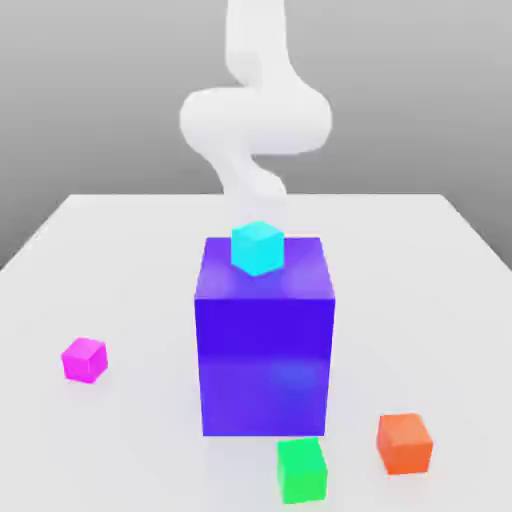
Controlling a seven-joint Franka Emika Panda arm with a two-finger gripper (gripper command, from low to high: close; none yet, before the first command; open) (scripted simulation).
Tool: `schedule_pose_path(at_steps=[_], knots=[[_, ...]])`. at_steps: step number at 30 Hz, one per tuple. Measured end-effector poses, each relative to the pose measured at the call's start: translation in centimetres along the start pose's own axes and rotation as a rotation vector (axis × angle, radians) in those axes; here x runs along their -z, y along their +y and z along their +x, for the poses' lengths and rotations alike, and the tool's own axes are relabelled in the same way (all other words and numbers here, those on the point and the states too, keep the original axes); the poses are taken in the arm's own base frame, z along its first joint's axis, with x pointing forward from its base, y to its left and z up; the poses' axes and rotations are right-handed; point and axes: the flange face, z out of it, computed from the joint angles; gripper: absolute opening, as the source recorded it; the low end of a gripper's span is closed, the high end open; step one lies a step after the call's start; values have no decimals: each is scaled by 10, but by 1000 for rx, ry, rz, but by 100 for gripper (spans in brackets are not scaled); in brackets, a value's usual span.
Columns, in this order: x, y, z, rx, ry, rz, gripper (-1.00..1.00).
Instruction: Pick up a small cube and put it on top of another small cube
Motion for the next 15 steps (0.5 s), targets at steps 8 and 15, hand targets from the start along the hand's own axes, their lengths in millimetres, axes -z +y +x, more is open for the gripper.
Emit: schedule_pose_path(at_steps=[8, 15], knots=[[-176, 158, 40, -618, -7, -320, 0], [-259, 340, 11, -1174, 54, -595, 0]])
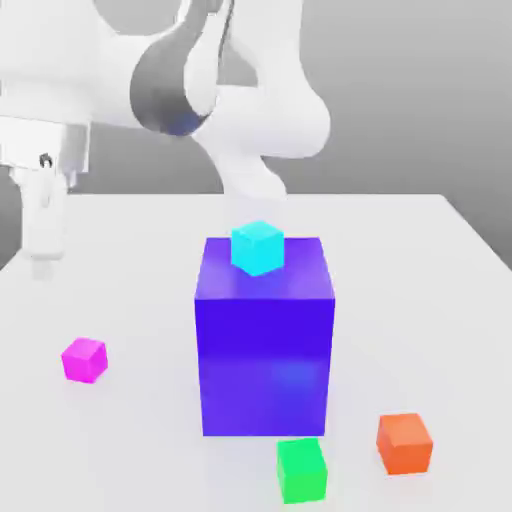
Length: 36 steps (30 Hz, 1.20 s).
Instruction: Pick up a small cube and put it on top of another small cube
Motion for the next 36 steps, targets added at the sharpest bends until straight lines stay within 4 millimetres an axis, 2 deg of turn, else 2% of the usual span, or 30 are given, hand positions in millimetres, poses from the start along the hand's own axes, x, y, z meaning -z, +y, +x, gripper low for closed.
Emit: schedule_pose_path(at_steps=[2, 3, 5, 11, 12, 19, 26, 29, 32, 36], knots=[[-37, 26, 30, -160, 21, -67, 0], [-54, 42, 53, -261, 35, -100, 0], [-82, 68, 72, -386, 55, -152, 0], [-139, 85, 74, -413, 63, -171, 0], [-147, 87, 74, -414, 63, -172, -100], [-149, 88, 74, -414, 62, -170, -100], [-93, 76, 73, -414, 60, -168, -100], [-67, 35, 54, -335, 18, -97, -100], [-40, -8, 26, -219, -37, -21, -100], [-37, -18, -35, 73, -59, -36, -100]])
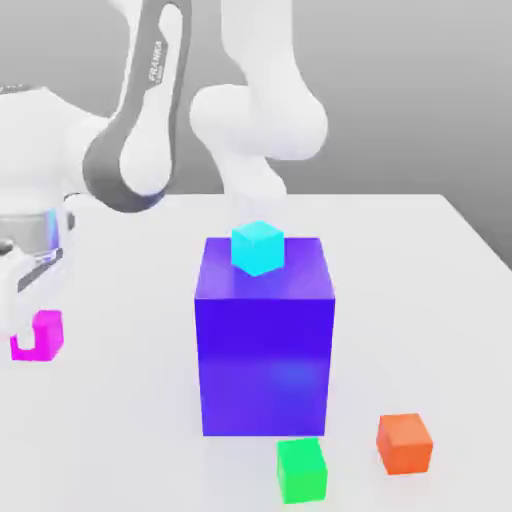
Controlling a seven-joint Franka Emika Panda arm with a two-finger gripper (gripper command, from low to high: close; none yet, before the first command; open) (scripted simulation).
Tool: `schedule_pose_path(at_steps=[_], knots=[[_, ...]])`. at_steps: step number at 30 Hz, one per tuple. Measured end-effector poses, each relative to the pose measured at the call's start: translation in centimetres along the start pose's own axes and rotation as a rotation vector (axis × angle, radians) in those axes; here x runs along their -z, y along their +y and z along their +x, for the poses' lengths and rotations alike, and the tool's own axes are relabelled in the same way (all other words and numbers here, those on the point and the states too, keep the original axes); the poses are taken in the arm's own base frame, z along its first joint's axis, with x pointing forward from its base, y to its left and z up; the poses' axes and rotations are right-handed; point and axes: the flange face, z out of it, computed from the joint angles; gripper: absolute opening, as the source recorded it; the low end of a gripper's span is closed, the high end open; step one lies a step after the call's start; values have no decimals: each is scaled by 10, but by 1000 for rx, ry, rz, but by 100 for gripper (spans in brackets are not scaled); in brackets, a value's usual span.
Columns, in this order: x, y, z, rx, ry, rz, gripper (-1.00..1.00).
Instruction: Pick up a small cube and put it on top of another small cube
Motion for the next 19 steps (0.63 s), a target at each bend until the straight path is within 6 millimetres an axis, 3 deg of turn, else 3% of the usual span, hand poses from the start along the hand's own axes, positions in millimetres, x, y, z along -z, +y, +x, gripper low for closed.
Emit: schedule_pose_path(at_steps=[6, 9, 11, 13, 15, 16, 19], knots=[[-7, 12, -106, 468, -18, -55, -100], [-10, 34, -172, 743, -32, -83, -100], [-17, 59, -221, 955, -37, -112, -100], [-39, 81, -258, 1148, -36, -145, -100], [-72, 95, -273, 1256, -34, -165, -100], [-82, 98, -275, 1274, -34, -169, 100], [-82, 98, -275, 1274, -34, -169, 100]])
